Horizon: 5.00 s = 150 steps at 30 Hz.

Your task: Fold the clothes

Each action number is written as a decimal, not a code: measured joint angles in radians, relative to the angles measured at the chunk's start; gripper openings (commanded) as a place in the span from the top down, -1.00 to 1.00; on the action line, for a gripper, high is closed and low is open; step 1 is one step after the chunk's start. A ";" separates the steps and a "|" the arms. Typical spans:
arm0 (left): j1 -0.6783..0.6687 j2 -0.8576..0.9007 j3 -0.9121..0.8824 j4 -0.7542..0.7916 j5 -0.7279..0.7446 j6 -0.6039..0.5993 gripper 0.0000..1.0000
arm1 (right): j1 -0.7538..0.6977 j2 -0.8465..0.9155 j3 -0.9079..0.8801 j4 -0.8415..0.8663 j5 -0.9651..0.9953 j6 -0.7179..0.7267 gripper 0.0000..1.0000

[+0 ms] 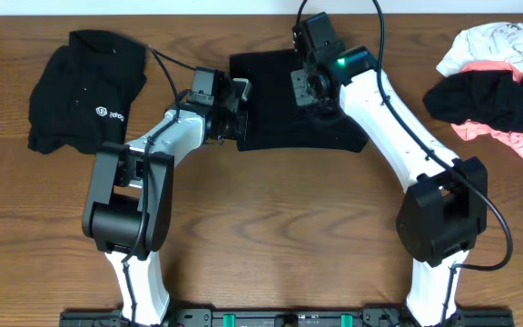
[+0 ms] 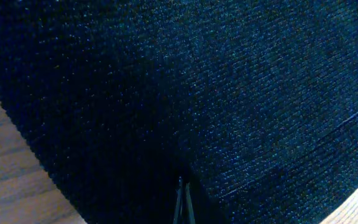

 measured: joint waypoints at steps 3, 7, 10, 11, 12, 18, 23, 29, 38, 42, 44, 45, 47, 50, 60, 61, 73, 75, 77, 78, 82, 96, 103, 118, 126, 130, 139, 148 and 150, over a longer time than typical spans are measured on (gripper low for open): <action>0.000 0.000 0.000 0.000 0.000 -0.003 0.88 | 0.001 0.000 0.030 0.000 -0.022 0.002 0.97; 0.000 0.000 0.000 0.000 0.000 -0.017 0.87 | 0.021 0.000 0.092 0.002 -0.030 0.006 0.97; 0.000 0.000 0.000 0.000 0.000 -0.023 0.88 | 0.057 0.000 0.124 0.005 -0.039 0.008 0.98; 0.000 0.000 0.000 0.001 0.000 -0.025 0.88 | 0.066 0.000 0.127 0.006 -0.041 0.008 0.97; 0.000 0.000 0.000 0.000 0.000 -0.026 0.88 | 0.077 0.000 0.130 0.006 -0.045 0.008 0.97; 0.000 0.000 0.000 0.000 0.000 -0.026 0.88 | 0.107 0.000 0.132 -0.006 -0.052 0.008 0.97; 0.000 0.000 0.000 0.000 0.000 -0.026 0.88 | 0.107 0.000 0.132 -0.007 -0.052 0.008 0.98; 0.021 -0.065 -0.002 -0.026 -0.005 -0.045 0.87 | 0.107 0.000 0.132 -0.011 -0.052 0.008 0.97; 0.144 -0.553 -0.006 -0.173 -0.011 -0.051 0.88 | 0.109 0.001 0.133 -0.013 -0.068 0.007 0.98; 0.163 -0.706 -0.005 -0.254 -0.011 -0.051 0.88 | 0.110 0.014 0.133 0.014 -0.084 0.012 -0.74; 0.168 -0.752 -0.005 -0.279 -0.011 -0.051 0.88 | 0.114 0.029 0.135 0.060 -0.125 0.005 -0.99; 0.171 -0.767 -0.005 -0.288 -0.011 -0.051 0.88 | 0.116 0.033 0.138 0.071 -0.141 0.002 -0.99; 0.178 -0.799 -0.005 -0.299 -0.012 -0.051 0.88 | 0.129 0.048 0.142 0.098 -0.213 -0.023 -0.99; 0.182 -0.836 -0.005 -0.320 -0.028 -0.051 0.88 | 0.153 0.067 0.143 0.112 -0.282 -0.039 -0.99; 0.182 -0.842 -0.005 -0.424 -0.111 -0.051 0.88 | 0.091 0.018 0.148 0.084 -0.309 -0.051 0.97; 0.182 -0.830 -0.005 -0.424 -0.113 -0.051 0.88 | 0.075 0.010 0.151 0.074 -0.309 -0.045 0.97; 0.182 -0.718 -0.006 -0.433 -0.118 -0.051 0.88 | 0.040 0.143 0.151 0.124 -0.283 0.019 0.97; 0.182 -0.718 -0.006 -0.433 -0.118 -0.051 0.88 | 0.048 0.203 0.151 0.132 -0.279 0.040 0.98; 0.182 -0.718 -0.006 -0.435 -0.118 -0.051 0.88 | 0.054 0.267 0.151 0.140 -0.275 0.066 0.98; 0.182 -0.718 -0.006 -0.435 -0.119 -0.051 0.87 | 0.056 0.282 0.151 0.141 -0.275 0.072 0.97; 0.182 -0.718 -0.006 -0.435 -0.121 -0.051 0.88 | 0.066 0.337 0.151 0.183 -0.305 0.095 0.97; 0.182 -0.685 -0.006 -0.436 -0.121 -0.049 -0.26 | 0.090 0.283 0.151 0.126 -0.394 0.087 0.68; 0.183 -0.507 -0.006 -0.348 -0.108 -0.050 -0.96 | -0.018 0.079 0.151 0.008 -0.349 0.077 -0.31; 0.264 -0.097 -0.009 0.053 0.278 -0.150 -0.96 | -0.172 0.028 0.158 -0.102 -0.269 0.071 0.97; 0.346 -0.072 -0.009 0.049 0.326 -0.175 -0.96 | -0.208 0.048 0.158 -0.104 -0.242 0.071 0.98; 0.351 -0.071 -0.009 0.048 0.330 -0.179 -0.96 | -0.207 0.085 0.158 -0.099 -0.223 0.071 0.97; 0.294 0.009 -0.009 0.079 0.346 -0.187 -0.96 | -0.207 0.230 0.158 -0.062 -0.159 0.116 0.97; 0.295 0.040 -0.009 0.148 0.420 -0.214 -0.96 | -0.207 0.318 0.157 -0.027 -0.149 0.154 0.98; 0.294 0.040 -0.009 0.166 0.441 -0.222 -0.96 | -0.207 0.333 0.157 -0.024 -0.154 0.162 0.97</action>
